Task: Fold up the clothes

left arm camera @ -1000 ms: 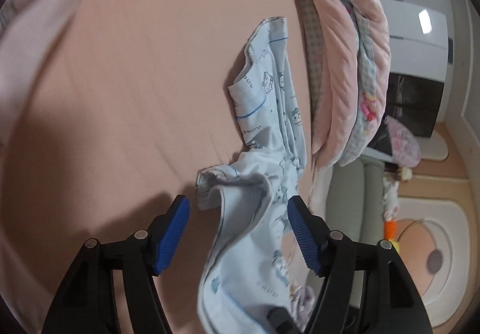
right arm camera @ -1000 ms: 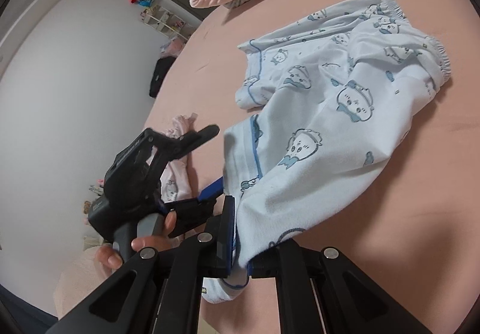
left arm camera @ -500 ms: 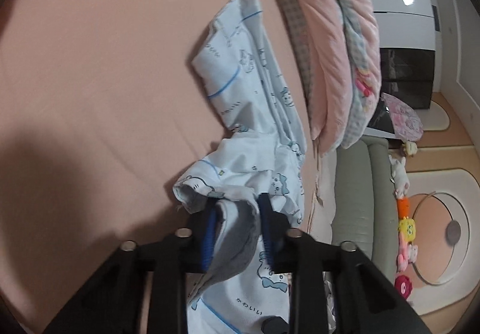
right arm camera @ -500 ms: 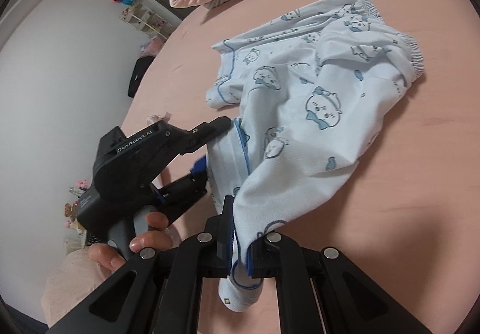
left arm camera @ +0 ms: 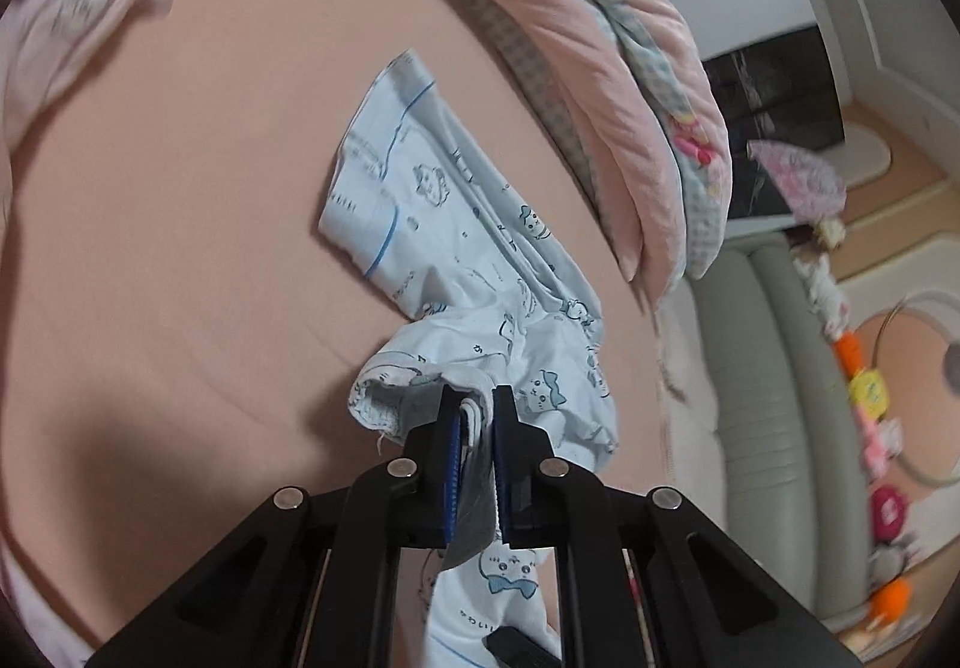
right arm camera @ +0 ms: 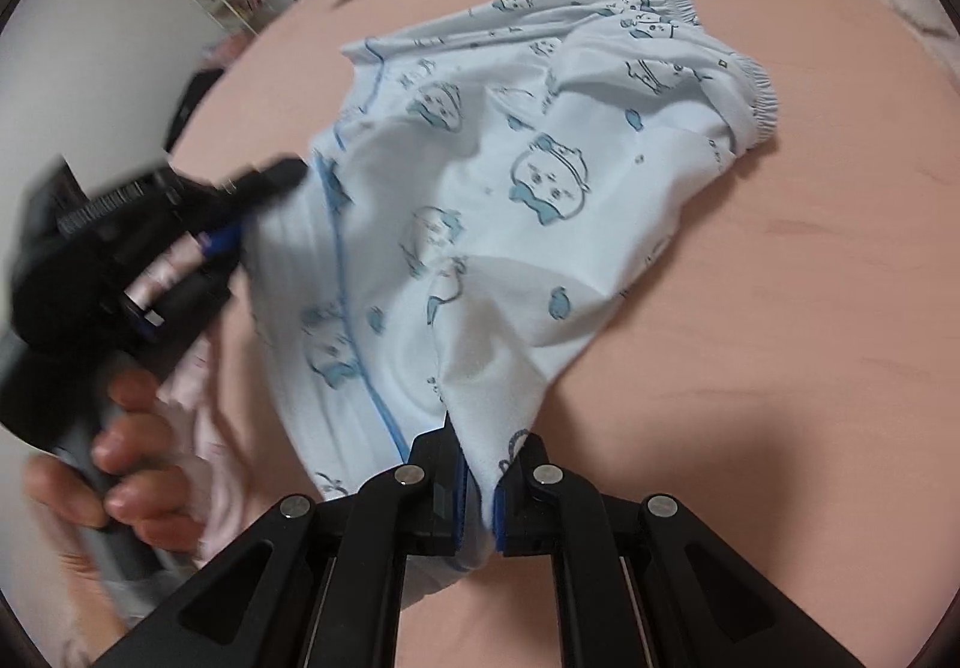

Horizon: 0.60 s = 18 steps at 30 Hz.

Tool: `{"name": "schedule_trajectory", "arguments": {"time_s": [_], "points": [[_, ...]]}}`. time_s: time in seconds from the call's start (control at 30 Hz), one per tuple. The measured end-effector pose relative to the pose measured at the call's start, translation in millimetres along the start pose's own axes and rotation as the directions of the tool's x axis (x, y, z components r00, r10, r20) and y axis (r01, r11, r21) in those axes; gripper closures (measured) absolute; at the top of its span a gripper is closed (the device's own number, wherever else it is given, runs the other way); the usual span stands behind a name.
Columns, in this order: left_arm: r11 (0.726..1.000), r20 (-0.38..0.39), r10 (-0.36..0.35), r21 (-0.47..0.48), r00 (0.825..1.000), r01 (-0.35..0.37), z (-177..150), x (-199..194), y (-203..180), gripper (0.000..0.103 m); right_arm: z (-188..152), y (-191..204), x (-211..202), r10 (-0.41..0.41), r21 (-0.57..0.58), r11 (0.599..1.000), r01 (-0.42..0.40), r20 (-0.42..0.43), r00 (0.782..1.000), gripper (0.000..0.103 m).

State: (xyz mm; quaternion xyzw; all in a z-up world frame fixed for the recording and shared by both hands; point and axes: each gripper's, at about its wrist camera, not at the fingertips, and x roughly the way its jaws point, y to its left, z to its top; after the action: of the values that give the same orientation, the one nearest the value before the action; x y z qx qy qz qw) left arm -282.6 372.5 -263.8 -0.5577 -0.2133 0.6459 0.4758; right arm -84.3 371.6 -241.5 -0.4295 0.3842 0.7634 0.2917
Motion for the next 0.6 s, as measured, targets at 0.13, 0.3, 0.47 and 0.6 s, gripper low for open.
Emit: {"name": "schedule_trajectory", "arguments": {"time_s": [0.13, 0.3, 0.47, 0.6], "points": [[0.998, 0.030, 0.018, 0.052, 0.999, -0.020, 3, -8, -9, 0.095, -8, 4, 5, -0.002, -0.014, 1.000, 0.002, -0.025, 1.000, 0.098], [0.992, 0.070, 0.039, 0.116, 0.997, -0.047, 6, -19, -20, 0.095, -14, 12, 10, 0.019, -0.033, 0.999, -0.020, -0.048, 0.999, 0.098], [0.990, 0.120, 0.023, 0.137, 0.993, -0.039, 11, -36, -23, 0.095, -20, 24, 15, 0.028, -0.064, 0.997, -0.033, -0.072, 0.997, 0.098], [0.991, 0.140, 0.039, 0.125, 0.989, -0.057, 15, -48, -17, 0.095, -24, 33, 19, 0.035, -0.089, 0.995, -0.043, -0.091, 0.995, 0.098]]}}
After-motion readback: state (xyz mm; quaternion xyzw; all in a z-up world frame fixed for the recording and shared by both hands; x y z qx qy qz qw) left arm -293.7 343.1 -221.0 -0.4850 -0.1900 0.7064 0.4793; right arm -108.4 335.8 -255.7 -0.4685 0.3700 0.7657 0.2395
